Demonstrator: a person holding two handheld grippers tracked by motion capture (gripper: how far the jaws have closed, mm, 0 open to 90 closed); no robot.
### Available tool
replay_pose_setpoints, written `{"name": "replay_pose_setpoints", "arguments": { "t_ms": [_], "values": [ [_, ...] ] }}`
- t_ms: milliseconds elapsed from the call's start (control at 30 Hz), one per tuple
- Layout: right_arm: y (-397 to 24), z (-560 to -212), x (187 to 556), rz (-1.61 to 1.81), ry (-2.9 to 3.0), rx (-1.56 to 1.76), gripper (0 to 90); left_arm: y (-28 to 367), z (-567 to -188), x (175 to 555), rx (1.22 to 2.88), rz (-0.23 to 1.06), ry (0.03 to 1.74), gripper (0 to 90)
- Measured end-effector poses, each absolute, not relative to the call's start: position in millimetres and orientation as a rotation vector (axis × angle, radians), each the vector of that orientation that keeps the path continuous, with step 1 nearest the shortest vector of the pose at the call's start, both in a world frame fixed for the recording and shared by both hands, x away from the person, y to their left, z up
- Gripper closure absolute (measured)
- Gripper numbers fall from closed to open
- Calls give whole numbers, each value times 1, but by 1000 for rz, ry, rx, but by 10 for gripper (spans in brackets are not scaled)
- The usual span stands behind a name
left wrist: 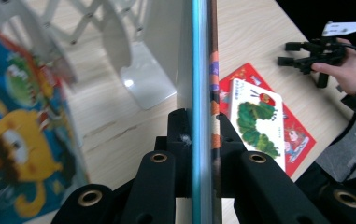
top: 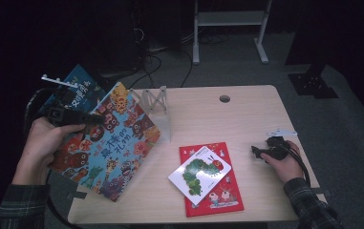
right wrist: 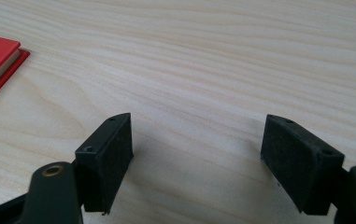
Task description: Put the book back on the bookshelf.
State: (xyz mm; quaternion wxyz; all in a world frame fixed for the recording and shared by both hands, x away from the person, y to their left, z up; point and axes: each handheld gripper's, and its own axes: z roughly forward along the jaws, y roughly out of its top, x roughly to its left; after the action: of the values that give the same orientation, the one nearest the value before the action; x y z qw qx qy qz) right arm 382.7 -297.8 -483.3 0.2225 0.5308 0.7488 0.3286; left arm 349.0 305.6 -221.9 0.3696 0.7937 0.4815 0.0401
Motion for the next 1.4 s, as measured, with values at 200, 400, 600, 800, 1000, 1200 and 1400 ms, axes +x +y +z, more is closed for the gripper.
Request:
{"name": "replay_pose_setpoints", "arguments": {
  "t_ms": [200, 400, 600, 800, 1000, 1200, 1400],
  "values": [
    [-298, -483, 383, 907, 2067, 1466, 236, 329, -229, 345, 2023, 111, 1306, 806],
    [-297, -483, 383, 907, 2064, 1468, 237, 347, -234, 346, 1989, 124, 1375, 806],
    [-297, -483, 383, 908, 2062, 1472, 237, 359, -236, 351, 1972, 136, 1435, 806],
    [-297, -484, 383, 909, 2061, 1469, 236, 370, -237, 356, 1951, 136, 1492, 806],
    [-297, -484, 383, 908, 2061, 1469, 236, 376, -240, 362, 1950, 152, 1544, 806],
    [-297, -484, 384, 908, 2060, 1470, 236, 380, -240, 367, 1930, 169, 1580, 806],
    [-297, -484, 384, 910, 2057, 1469, 238, 376, -238, 379, 1922, 186, 1606, 806]
  ]
}}
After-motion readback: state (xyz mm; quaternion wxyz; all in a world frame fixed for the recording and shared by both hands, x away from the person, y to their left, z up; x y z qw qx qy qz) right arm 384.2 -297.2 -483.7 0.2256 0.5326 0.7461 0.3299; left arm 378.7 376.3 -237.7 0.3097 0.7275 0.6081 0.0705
